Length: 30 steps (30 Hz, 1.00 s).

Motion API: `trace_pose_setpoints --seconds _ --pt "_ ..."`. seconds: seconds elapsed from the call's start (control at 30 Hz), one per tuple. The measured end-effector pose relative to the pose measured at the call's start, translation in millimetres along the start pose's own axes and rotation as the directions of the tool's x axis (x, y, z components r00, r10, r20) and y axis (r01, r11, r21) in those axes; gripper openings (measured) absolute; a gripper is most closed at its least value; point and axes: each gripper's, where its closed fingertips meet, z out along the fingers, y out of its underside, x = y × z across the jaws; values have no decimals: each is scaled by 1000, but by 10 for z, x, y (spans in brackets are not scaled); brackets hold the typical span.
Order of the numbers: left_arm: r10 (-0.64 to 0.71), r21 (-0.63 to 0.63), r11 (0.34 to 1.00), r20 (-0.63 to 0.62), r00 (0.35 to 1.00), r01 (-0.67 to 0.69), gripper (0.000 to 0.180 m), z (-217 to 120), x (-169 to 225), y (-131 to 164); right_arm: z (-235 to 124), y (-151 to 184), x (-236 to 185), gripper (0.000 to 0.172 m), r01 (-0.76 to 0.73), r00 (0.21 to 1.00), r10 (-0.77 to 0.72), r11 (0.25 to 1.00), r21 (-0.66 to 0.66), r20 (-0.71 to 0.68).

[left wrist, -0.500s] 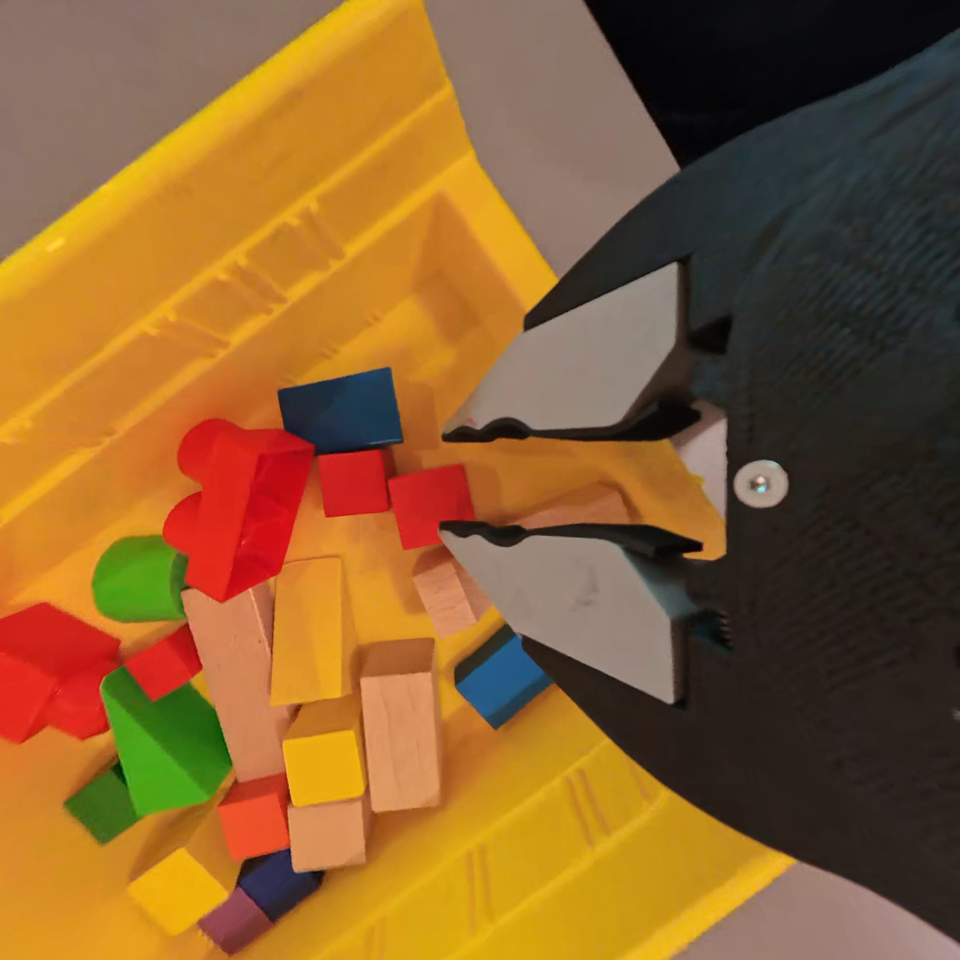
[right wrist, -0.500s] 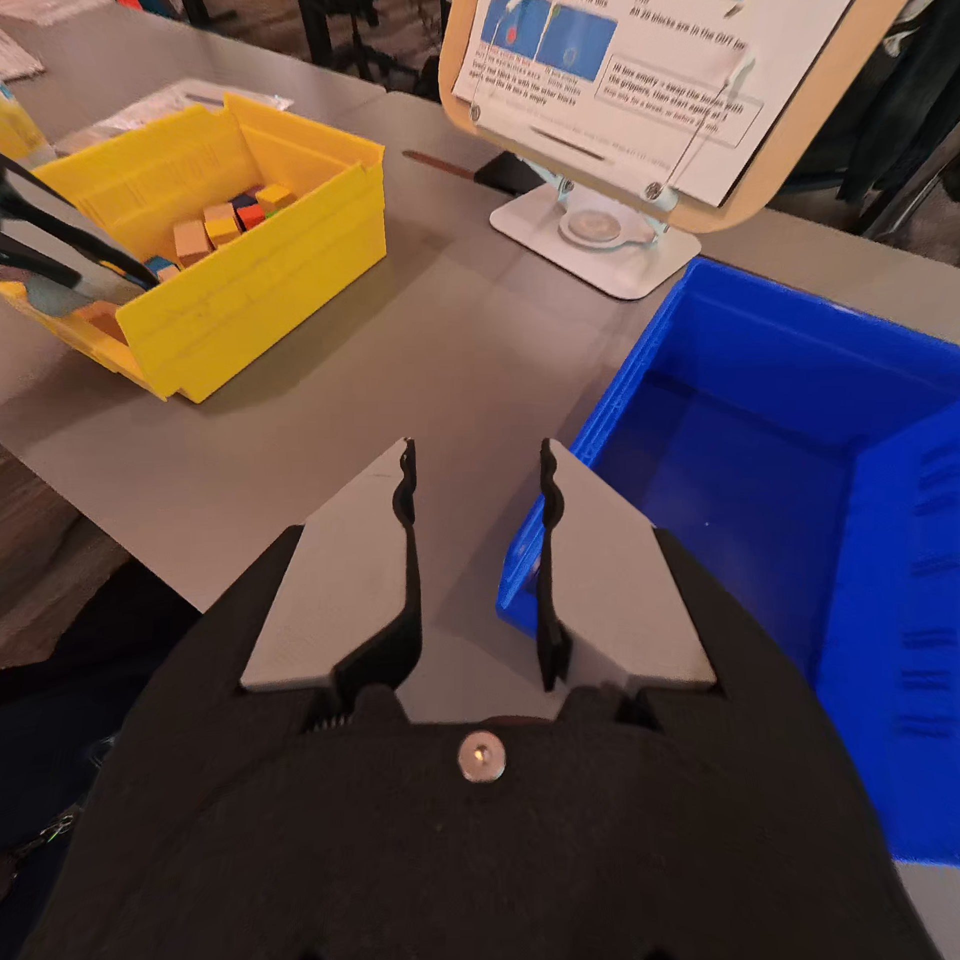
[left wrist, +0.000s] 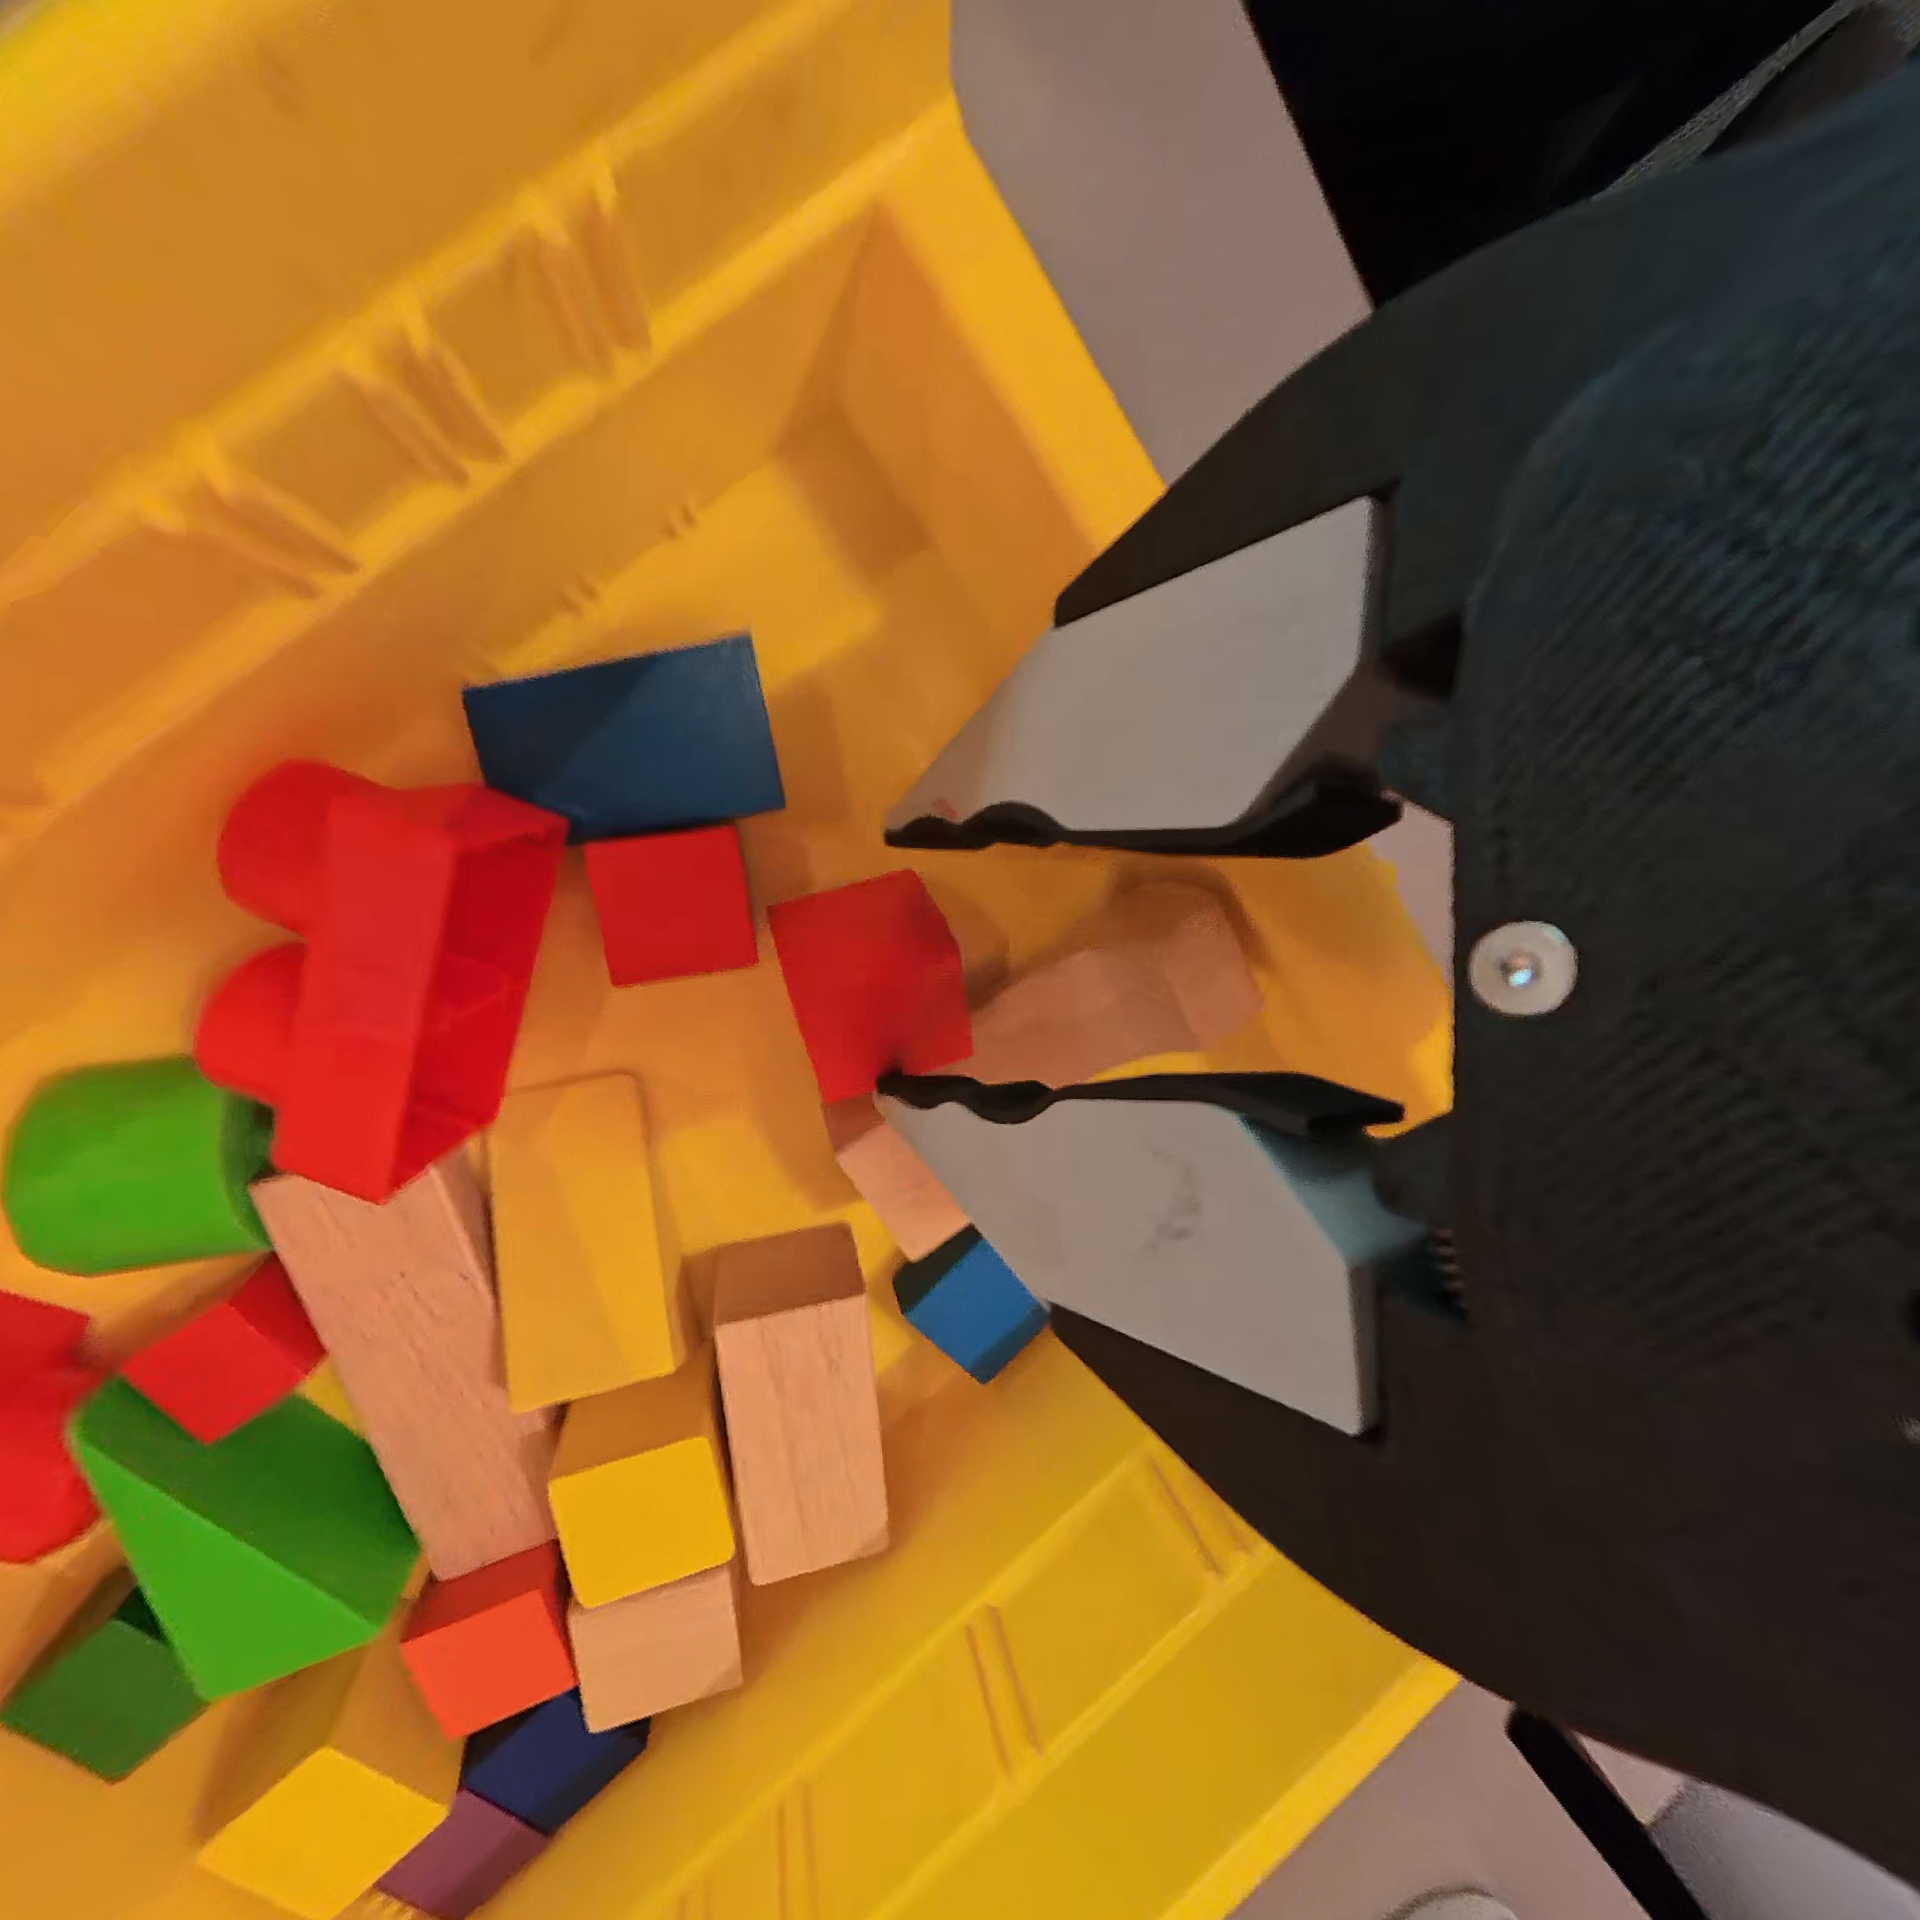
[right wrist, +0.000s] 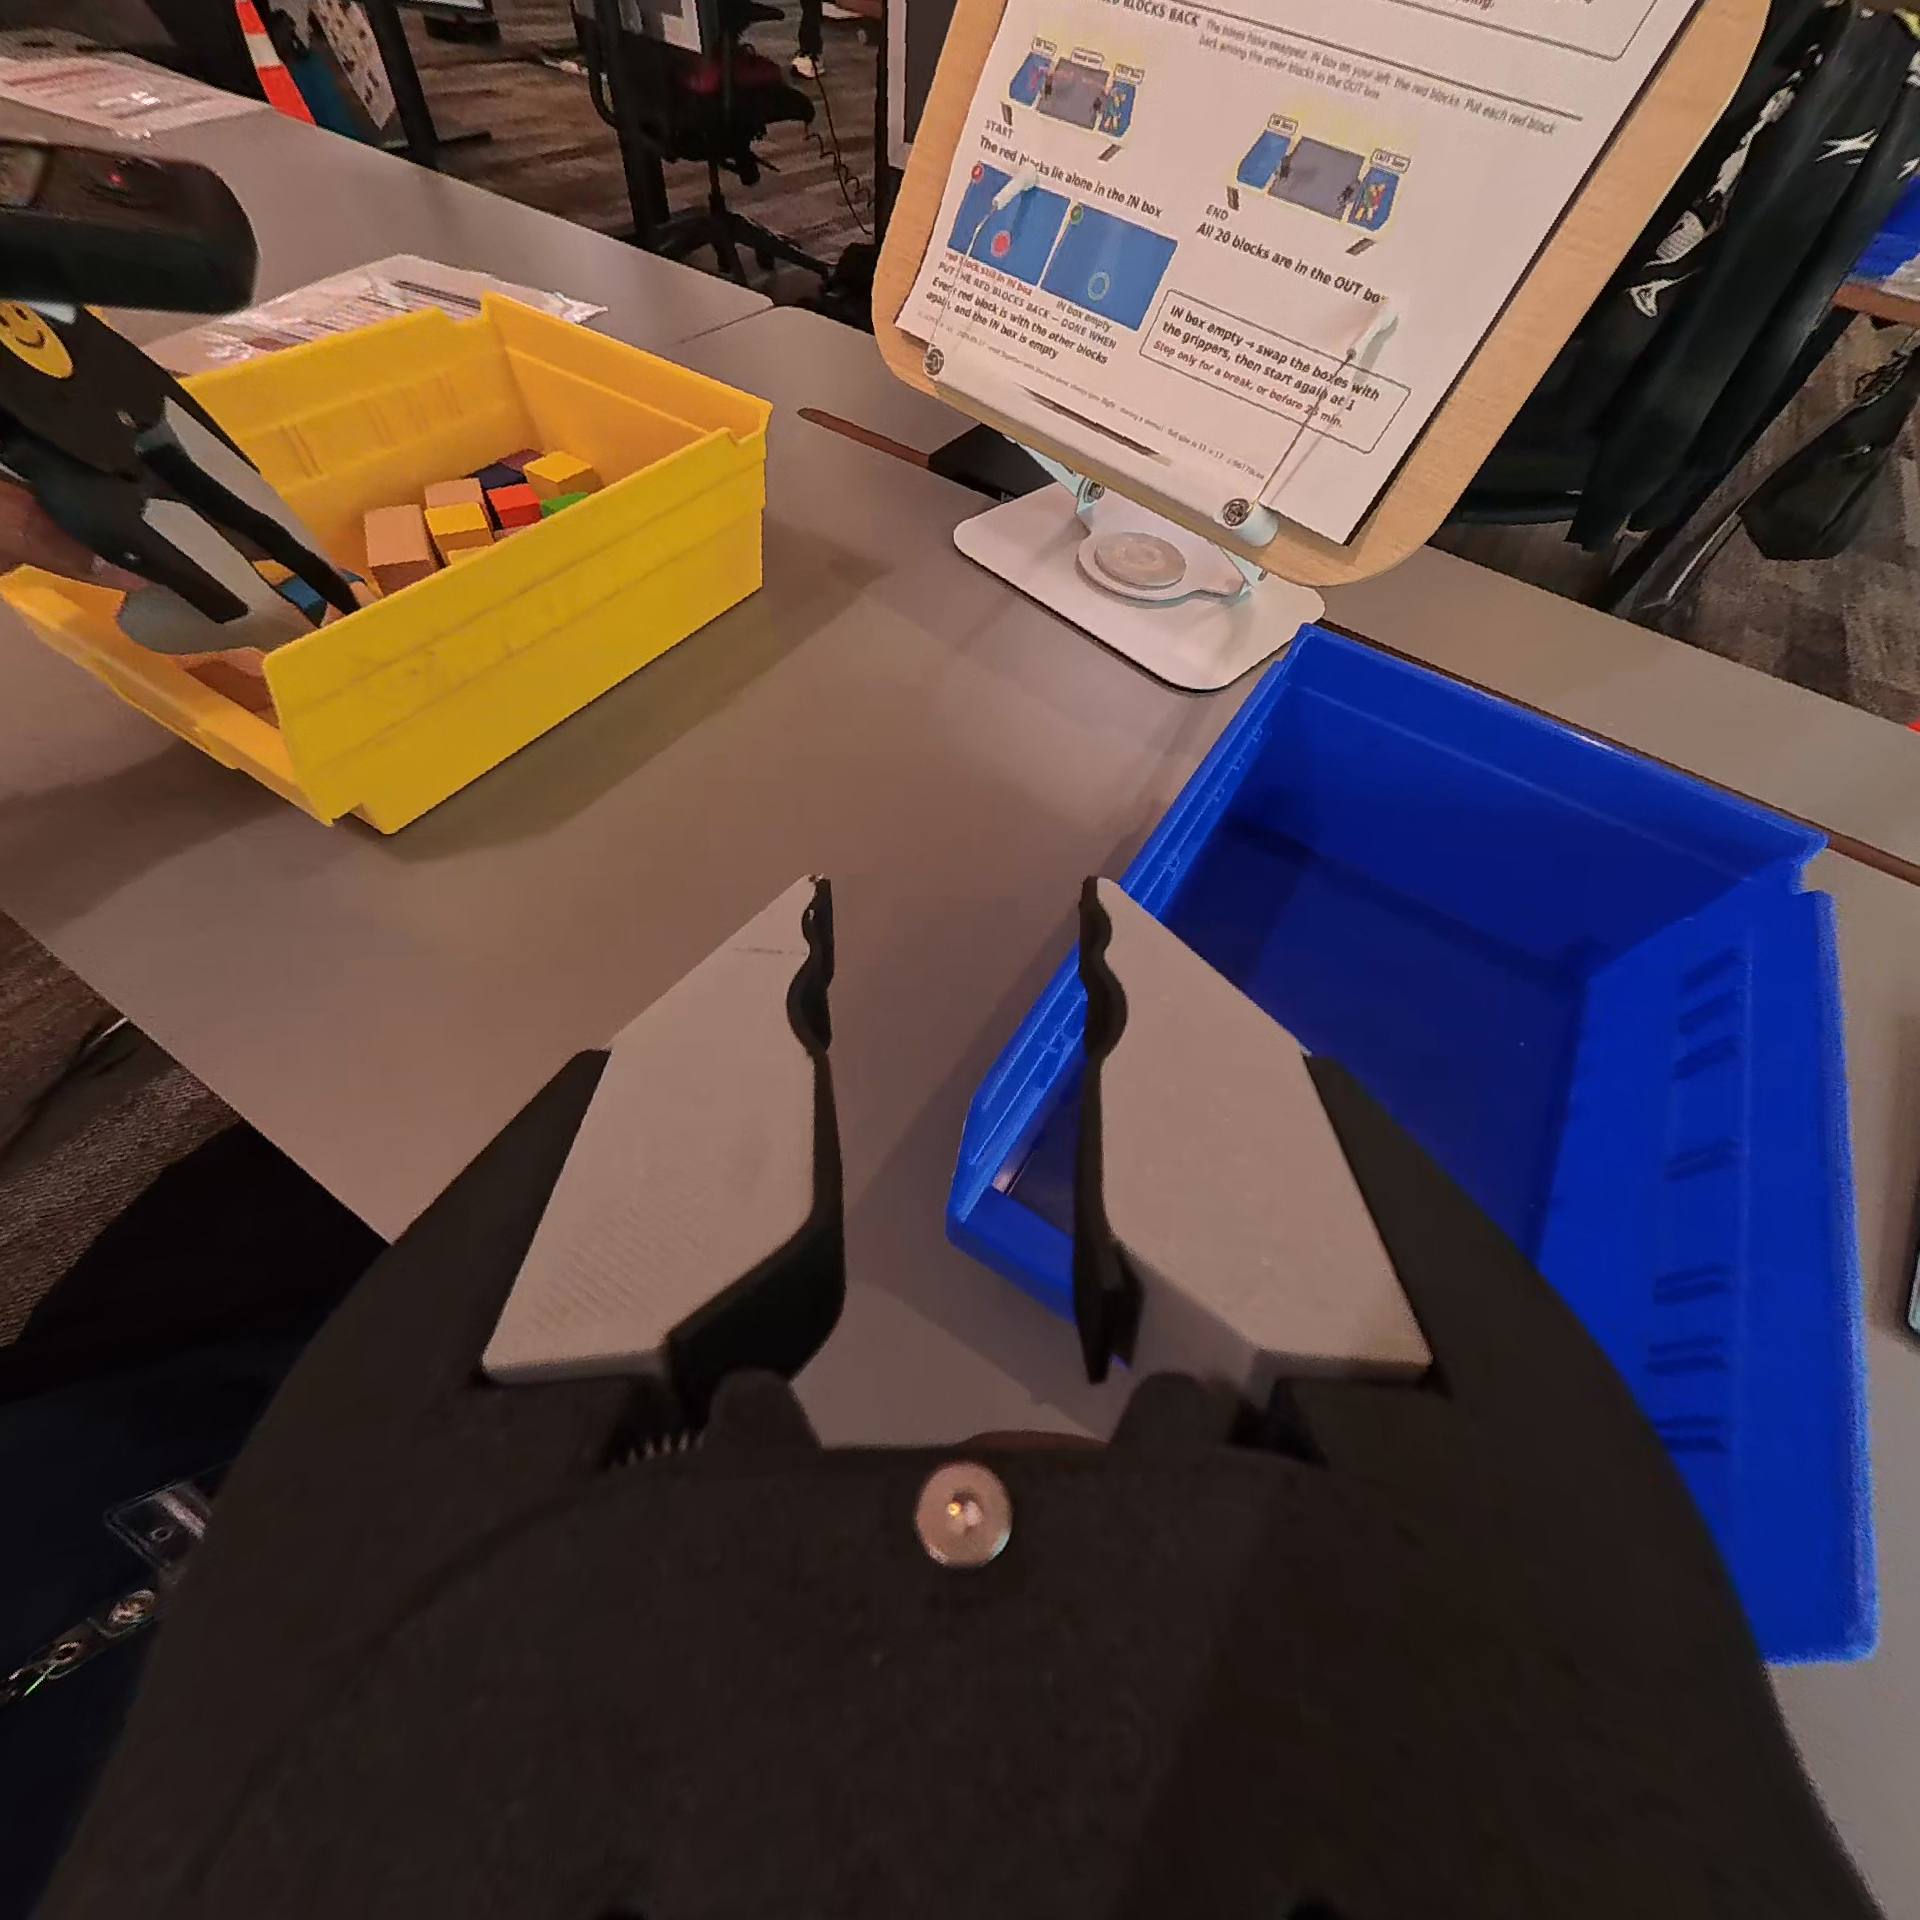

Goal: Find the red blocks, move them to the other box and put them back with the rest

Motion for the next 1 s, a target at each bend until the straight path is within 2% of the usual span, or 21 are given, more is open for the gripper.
trace_pose_setpoints --seconds 0.1,0.33,0.4,0.53,0.6,0.67,0.73,0.77,0.87,1.0 --pt "38 -92 995 37 999 -35 40 151 -60 121 3 -8 -17 45 10 1000 -10 1000 1 -2" --pt "52 -5 999 27 998 -52 33 164 -7 21 28 9 -72 45 50 999 -50 999 -14 -12" --pt "60 32 998 88 994 -63 32 115 -56 3 55 29 -94 45 52 999 -52 998 -22 -2" --pt "101 204 963 338 936 -178 32 -249 -176 -164 117 25 -261 46 7 994 -7 1000 -4 109" --pt "93 280 937 376 922 -208 32 -387 -127 -230 152 -5 -386 47 -36 981 32 999 16 191" --pt "91 326 907 462 882 -265 32 -496 -158 -288 204 17 -451 48 -55 973 52 998 4 225" --pt "92 393 853 535 840 -343 32 -670 -79 -376 239 38 -552 49 -58 963 57 998 -5 262" --pt "107 443 811 530 841 -382 32 -761 70 -441 243 31 -639 49 -65 952 62 998 -1 300" --pt "209 568 651 504 838 -504 31 -1034 734 -633 209 -51 -1013 53 -114 879 90 993 23 467" --pt "365 620 437 540 759 -651 32 -1257 1638 -773 151 -85 -1475 55 -164 758 128 987 -4 640"
